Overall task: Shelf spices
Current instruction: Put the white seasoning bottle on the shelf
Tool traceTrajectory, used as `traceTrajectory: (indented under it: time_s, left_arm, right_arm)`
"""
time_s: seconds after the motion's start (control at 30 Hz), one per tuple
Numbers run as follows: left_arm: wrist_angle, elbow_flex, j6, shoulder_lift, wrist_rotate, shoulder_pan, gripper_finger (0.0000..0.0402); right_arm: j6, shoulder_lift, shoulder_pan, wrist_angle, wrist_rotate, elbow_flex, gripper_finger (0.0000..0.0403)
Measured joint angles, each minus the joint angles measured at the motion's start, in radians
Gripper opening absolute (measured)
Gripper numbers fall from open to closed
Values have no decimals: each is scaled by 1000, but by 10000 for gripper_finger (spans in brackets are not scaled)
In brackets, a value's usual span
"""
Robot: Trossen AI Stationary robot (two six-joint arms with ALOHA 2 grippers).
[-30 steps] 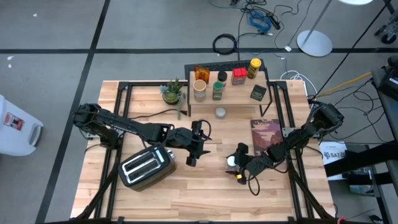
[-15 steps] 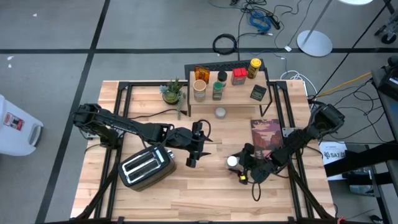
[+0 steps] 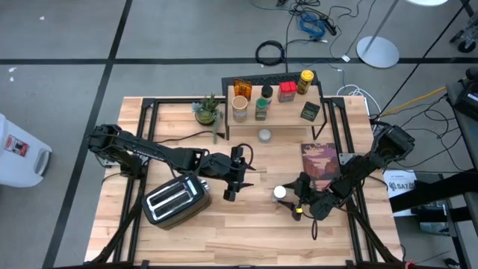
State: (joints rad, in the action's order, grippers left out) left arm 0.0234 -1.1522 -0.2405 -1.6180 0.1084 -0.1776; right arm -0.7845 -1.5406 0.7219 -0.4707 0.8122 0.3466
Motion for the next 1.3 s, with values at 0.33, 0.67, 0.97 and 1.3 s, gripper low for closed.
traceTrajectory:
  time_s: [0.33,0.67,0.97,1.3]
  left_arm:
    - [15,0,0,-7,0,0,249]
    - [-17,0,52,-124,-9,0,249]
    - [-173,0,52,-219,-68,2,249]
    - [-260,0,87,-294,-99,23,249]
  right_arm:
    - [1,19,0,-4,-35,0,322]
    - [118,223,-3,99,-2,0,325]
    - [191,428,-3,200,-44,1,325]
    - [215,496,-89,677,-182,208,325]
